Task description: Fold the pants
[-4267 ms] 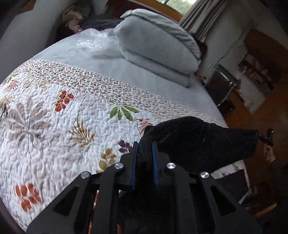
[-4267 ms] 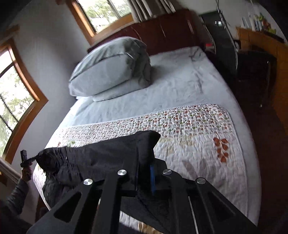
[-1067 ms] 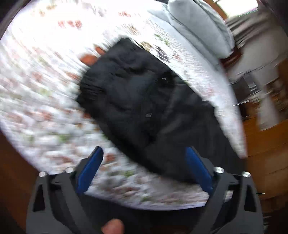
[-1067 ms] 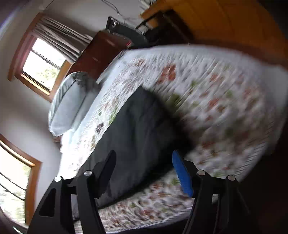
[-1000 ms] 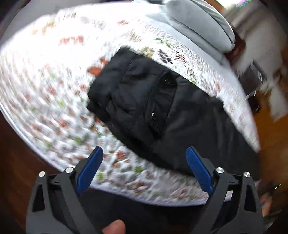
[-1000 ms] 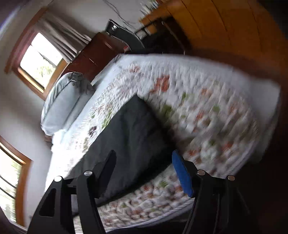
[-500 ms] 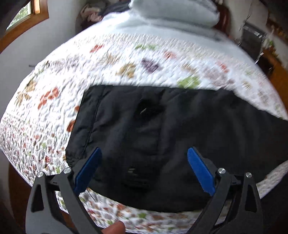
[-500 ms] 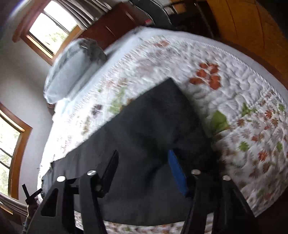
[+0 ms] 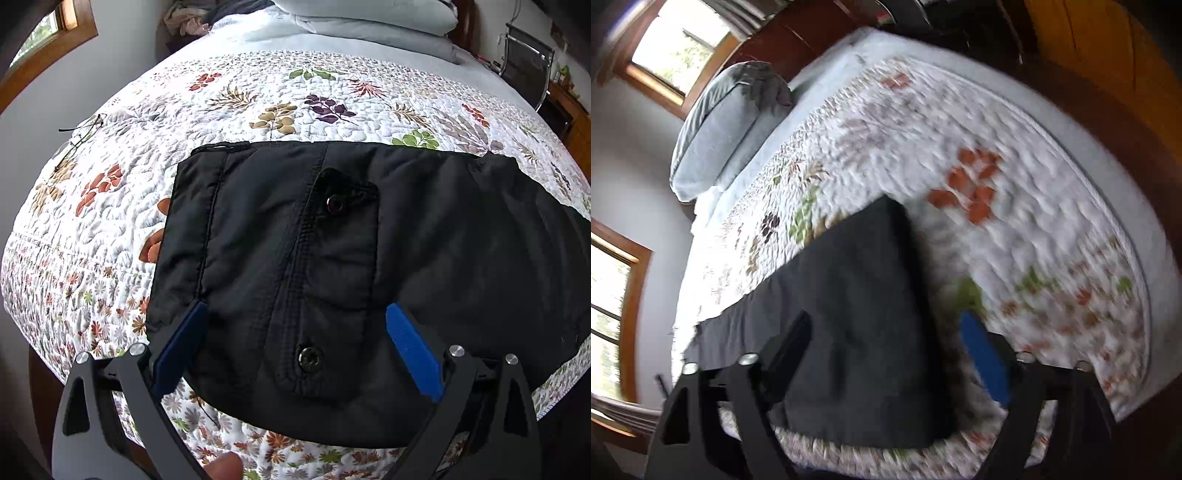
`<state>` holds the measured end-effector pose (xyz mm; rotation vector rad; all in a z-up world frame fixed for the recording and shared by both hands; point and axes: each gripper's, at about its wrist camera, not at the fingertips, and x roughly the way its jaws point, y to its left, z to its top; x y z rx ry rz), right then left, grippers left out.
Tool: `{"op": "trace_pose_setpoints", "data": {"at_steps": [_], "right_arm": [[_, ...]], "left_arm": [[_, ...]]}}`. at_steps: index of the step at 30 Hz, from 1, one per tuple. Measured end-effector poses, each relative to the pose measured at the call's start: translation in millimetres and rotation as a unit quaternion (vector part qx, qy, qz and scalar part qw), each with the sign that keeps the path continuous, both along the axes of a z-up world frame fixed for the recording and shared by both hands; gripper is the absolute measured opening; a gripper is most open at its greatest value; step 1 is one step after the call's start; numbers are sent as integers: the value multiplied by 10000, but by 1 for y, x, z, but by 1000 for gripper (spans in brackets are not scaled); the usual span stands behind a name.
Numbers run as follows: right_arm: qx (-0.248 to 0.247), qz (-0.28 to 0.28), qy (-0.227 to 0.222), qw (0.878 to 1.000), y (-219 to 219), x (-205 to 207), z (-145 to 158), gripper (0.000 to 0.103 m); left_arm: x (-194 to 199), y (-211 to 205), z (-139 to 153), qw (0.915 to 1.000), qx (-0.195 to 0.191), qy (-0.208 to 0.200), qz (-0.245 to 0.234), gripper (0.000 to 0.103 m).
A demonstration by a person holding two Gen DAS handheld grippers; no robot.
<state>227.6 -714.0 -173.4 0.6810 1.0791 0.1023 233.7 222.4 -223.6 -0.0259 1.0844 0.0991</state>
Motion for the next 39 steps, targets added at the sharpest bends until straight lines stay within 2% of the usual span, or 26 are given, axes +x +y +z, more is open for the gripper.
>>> {"op": "trace_pose_setpoints", "data": {"at_steps": [2,6,9,12,14,17,19,22,24,25,26,27,28,29,32,39], "right_arm": [[544,32,164,9984,-17,-8,-13,88],[1401,332,75,9896,-24,-7,-32,88],[1455,523,221,9877,-17,0,-47,88],[1593,699,163,9846,-15,4,-52,97],[2035,931,72,9746,-11,7,-53,97],[2141,1351,55,9674,4,12,-55,97],[2242,1330,93,9654,2,14,-61,97],[2569,1321,-95,9573,2,16,-61,96],[2821,1474,-388,9472,6,13,-55,89],[2928,1488,-462,9434,6,11,-54,78],[2897,1526,-462,9437,5,11,-57,60],[2815,1508,-419,9467,5,11,-59,51],[2716,1426,-347,9512,2,11,-64,37],[2631,1374,-314,9544,0,9,-66,30],[2493,1351,-379,9582,-3,4,-60,21],[2046,1339,-484,9684,10,1,-28,17]], "left_arm": [[1,1,-1,10000,-57,-17,51,97],[1,6,0,9995,-226,-109,184,96],[1,8,2,9992,-331,-114,192,96],[1,9,3,9989,-405,-102,233,96],[2,10,4,9987,-421,-98,278,96],[4,8,3,9987,-379,-73,339,96],[5,8,3,9986,-347,-44,386,96],[7,7,3,9983,-338,-22,467,96],[8,6,3,9982,-315,1,501,96],[9,6,4,9982,-312,14,517,96],[9,7,4,9981,-313,22,529,96],[10,7,4,9980,-324,33,550,96],[10,7,4,9978,-332,36,565,96],[10,8,4,9977,-342,37,583,96],[11,9,4,9973,-378,39,629,96],[11,12,5,9971,-467,-8,607,96]]}}
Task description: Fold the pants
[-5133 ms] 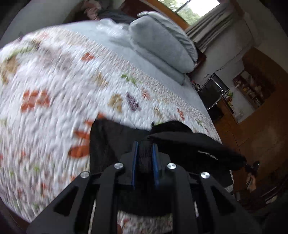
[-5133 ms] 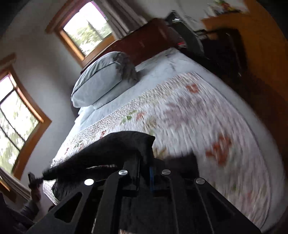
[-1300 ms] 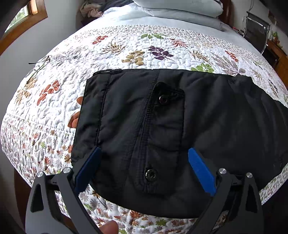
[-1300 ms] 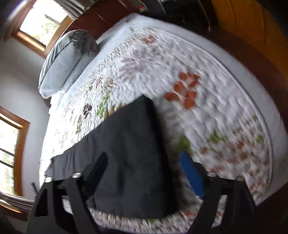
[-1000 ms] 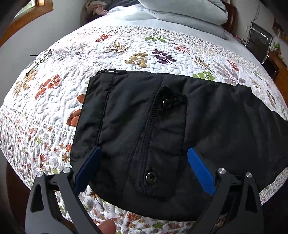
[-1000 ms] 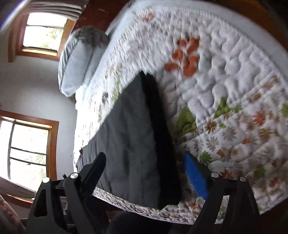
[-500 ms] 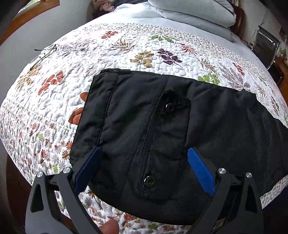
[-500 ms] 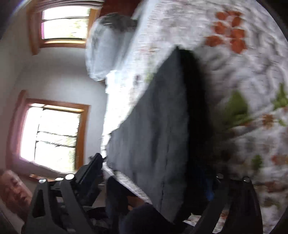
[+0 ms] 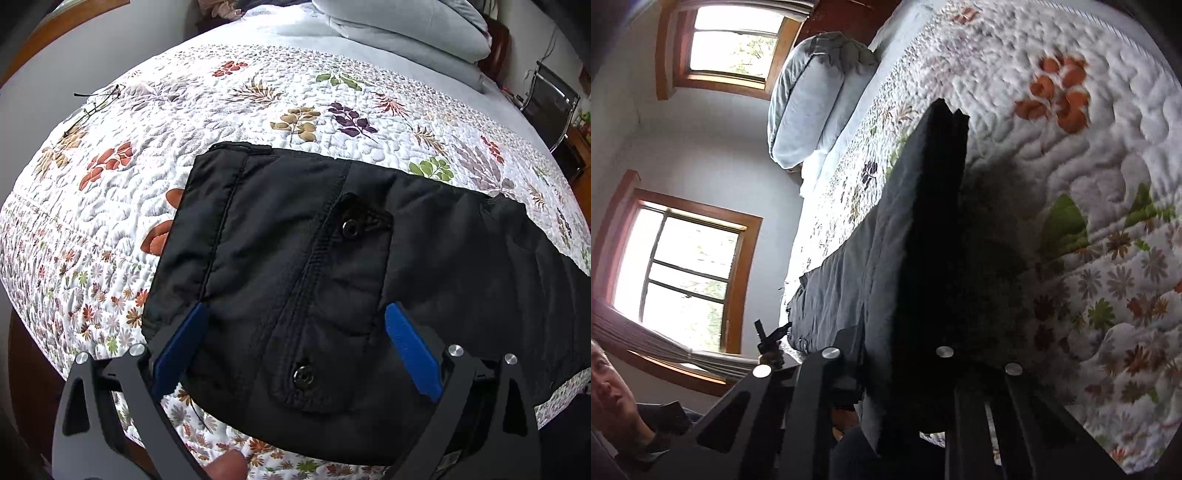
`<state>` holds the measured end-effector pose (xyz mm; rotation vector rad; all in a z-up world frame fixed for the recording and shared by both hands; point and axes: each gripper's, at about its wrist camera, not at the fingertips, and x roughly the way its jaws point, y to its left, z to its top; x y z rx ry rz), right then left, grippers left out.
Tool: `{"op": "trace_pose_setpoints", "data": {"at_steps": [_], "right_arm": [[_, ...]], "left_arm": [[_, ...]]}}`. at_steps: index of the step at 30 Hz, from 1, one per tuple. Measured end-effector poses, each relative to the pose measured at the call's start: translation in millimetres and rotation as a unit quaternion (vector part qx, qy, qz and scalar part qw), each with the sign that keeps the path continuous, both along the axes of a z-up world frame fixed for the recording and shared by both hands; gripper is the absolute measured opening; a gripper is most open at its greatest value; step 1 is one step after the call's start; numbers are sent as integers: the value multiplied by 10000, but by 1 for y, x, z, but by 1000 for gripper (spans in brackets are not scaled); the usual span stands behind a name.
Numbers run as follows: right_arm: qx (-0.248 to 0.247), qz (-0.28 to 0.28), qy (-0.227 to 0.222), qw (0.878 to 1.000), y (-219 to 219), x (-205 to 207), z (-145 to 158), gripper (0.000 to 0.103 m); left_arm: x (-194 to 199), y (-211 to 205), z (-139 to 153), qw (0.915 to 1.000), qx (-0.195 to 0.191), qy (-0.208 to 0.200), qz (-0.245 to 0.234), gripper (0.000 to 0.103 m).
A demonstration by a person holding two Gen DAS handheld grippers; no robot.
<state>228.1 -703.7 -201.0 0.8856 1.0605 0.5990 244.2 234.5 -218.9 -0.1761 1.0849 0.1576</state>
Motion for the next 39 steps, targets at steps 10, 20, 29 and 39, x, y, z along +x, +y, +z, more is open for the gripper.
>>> {"op": "trace_pose_setpoints", "data": {"at_steps": [10,20,29,39], "right_arm": [[-799,134,-239,9964,47,10,79,16],[-1448,510,-685,9858,120,19,155,16],[-2430,1337,-943,9561,277,40,214,16],[-3390,2136,-571,9144,457,60,162,15]], "left_arm": [[-4,8,2,9992,-347,-206,-77,96],[-11,16,6,9963,-680,-465,-238,96],[-20,19,15,9922,-943,-684,-450,96],[-41,29,37,9880,-911,-1014,-719,96]]}}
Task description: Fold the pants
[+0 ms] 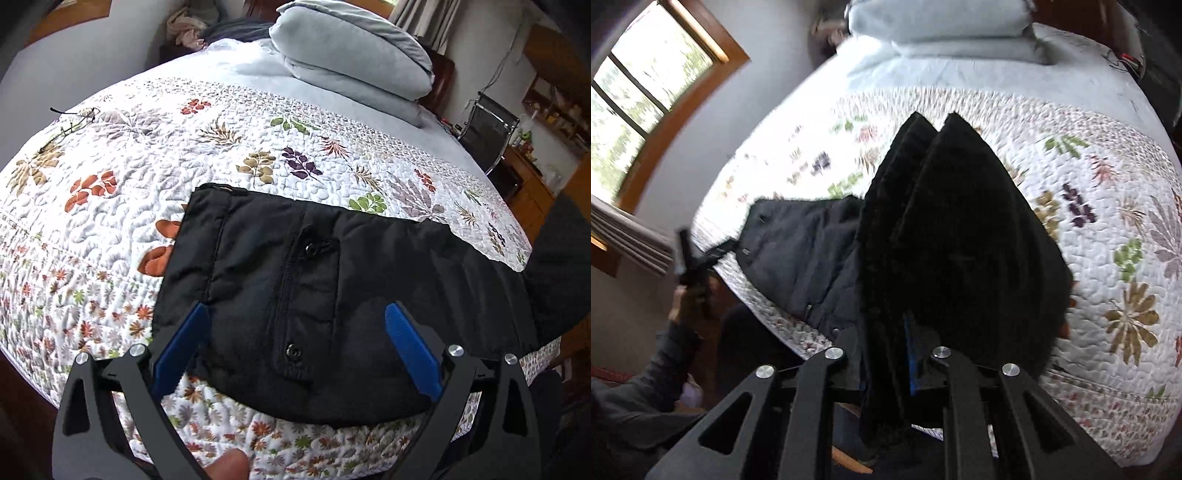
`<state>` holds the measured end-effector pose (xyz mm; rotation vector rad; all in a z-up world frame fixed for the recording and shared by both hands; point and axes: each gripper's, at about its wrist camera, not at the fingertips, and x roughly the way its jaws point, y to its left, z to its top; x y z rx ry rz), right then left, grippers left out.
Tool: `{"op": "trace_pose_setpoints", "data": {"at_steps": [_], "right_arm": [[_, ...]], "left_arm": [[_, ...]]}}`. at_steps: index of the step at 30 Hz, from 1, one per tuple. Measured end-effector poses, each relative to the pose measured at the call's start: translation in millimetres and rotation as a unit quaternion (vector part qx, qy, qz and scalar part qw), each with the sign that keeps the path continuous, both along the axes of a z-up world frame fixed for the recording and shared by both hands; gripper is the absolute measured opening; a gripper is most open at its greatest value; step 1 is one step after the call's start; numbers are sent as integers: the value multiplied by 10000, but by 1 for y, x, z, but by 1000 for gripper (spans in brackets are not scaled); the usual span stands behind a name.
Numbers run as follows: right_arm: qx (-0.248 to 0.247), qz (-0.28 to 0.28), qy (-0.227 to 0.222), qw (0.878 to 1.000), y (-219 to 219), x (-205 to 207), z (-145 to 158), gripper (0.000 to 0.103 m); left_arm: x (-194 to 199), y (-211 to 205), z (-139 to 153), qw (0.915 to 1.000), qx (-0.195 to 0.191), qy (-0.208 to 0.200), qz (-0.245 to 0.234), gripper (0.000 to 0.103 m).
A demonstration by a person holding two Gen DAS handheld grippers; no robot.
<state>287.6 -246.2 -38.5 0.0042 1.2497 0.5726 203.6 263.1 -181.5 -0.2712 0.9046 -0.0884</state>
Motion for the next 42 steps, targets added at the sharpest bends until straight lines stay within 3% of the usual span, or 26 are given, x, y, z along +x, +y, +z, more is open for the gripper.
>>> {"op": "trace_pose_setpoints", "data": {"at_steps": [10,14,15,17,19,20,23,26,29,36,42], "right_arm": [[-1469,284,273,9884,106,-9,-112,15],[-2063,343,43,9779,132,-21,-134,16],[-2161,355,8,9757,135,-24,-140,19],[-2056,370,30,9779,143,-28,-150,46],[-1875,397,56,9814,148,-31,-150,66],[-1637,397,83,9857,146,-33,-146,70],[-1072,63,-1,9942,122,-35,-121,68],[-1339,-302,-240,9902,92,-34,-110,64],[-1685,-241,-282,9850,80,-43,-119,62],[-1670,48,-565,9843,95,-75,-129,61],[-1698,41,-443,9845,110,-61,-153,59]], "left_arm": [[-17,34,-7,9992,-305,-92,231,96],[-19,38,-18,9989,-379,-7,289,96],[-19,39,-20,9988,-401,7,291,96],[-19,39,-22,9988,-408,26,283,96],[-19,38,-23,9988,-397,37,279,96],[-19,38,-23,9988,-403,45,283,96],[-22,37,-18,9989,-385,15,281,96],[-26,35,-13,9987,-413,-35,295,96],[-27,34,-9,9983,-482,-48,327,96],[-26,9,10,9987,-465,-227,-3,97],[-18,2,-4,9989,-470,-50,-25,97]]}}
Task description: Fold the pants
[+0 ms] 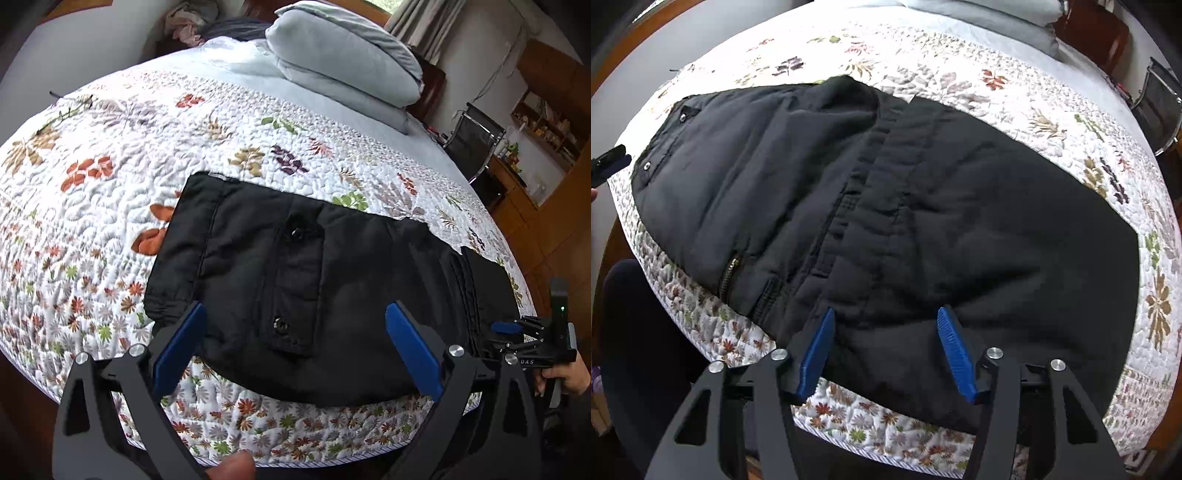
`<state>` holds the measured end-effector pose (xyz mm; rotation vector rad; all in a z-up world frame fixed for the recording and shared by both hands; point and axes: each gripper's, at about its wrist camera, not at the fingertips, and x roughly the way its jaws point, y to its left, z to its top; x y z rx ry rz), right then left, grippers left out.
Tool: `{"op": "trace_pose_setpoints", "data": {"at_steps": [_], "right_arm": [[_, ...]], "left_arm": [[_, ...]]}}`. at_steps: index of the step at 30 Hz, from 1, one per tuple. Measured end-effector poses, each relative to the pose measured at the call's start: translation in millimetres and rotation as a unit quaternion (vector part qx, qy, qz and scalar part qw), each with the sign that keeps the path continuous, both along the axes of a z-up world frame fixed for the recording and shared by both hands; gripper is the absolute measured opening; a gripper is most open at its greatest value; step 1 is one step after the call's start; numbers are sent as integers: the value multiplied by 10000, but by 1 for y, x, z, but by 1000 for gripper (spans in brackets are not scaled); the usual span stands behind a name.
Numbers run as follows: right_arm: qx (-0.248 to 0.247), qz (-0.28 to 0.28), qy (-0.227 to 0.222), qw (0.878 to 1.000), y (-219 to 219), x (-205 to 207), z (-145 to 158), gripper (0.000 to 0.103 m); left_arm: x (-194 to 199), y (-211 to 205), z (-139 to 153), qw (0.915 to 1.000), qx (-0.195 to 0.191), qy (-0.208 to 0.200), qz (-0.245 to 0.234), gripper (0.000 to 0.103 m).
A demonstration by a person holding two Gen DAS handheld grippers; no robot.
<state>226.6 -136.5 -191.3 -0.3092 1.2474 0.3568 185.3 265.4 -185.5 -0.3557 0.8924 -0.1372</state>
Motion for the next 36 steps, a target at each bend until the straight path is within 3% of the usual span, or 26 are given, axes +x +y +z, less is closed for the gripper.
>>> {"op": "trace_pose_setpoints", "data": {"at_steps": [1,2,4,7,12,19,24,27,31,34,36], "right_arm": [[-2,53,21,10000,1,0,1,57],[190,108,97,9997,0,2,9,52],[644,-86,-34,9979,-11,19,33,52],[633,-265,-170,9975,-17,54,43,52],[554,-282,77,9980,-4,112,19,53],[329,-133,383,9986,7,132,-12,55],[864,160,348,9955,8,129,41,57],[1241,891,507,9870,35,137,76,73],[1517,1920,774,9665,96,158,110,87],[1699,2668,1291,9398,162,176,117,91],[1669,3026,1623,9242,212,188,110,92]], "left_arm": [[0,2,-2,10000,-33,27,25,97],[0,4,-3,10000,-63,58,51,97],[-1,8,-5,9999,-114,86,78,97],[1,10,-9,9997,-99,200,126,97],[5,2,-14,9994,-66,320,88,98],[13,-2,-23,9988,82,465,95,100],[-11,15,3,9984,-194,319,418,100],[-27,29,10,9956,-586,271,675,100],[-42,54,2,9787,-1602,354,1234,100],[-43,63,-17,9550,-2536,502,1455,100],[-42,65,-29,9410,-2910,505,1654,100]]}}
